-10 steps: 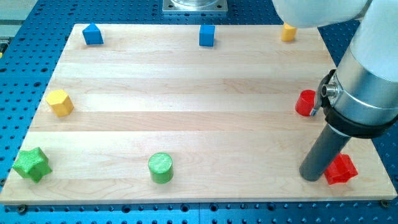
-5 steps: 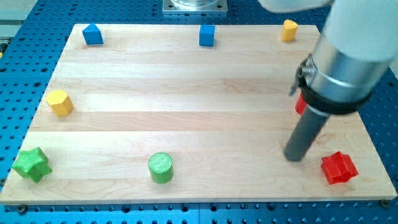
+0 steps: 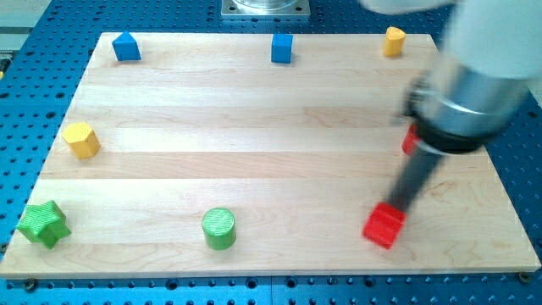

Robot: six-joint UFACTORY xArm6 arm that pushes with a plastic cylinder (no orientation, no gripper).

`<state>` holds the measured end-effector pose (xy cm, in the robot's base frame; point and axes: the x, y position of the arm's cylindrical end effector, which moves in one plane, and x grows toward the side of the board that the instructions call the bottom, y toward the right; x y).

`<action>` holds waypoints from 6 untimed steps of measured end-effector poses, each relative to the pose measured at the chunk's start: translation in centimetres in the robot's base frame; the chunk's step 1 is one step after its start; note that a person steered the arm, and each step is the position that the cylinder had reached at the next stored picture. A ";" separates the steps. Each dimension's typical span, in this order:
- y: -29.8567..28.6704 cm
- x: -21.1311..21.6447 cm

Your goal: Move the red star close to the green circle

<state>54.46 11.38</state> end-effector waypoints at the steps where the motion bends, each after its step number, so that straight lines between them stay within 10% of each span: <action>1: -2.0 -0.9; 3: 5.0 6.9; 6: -5.2 0.3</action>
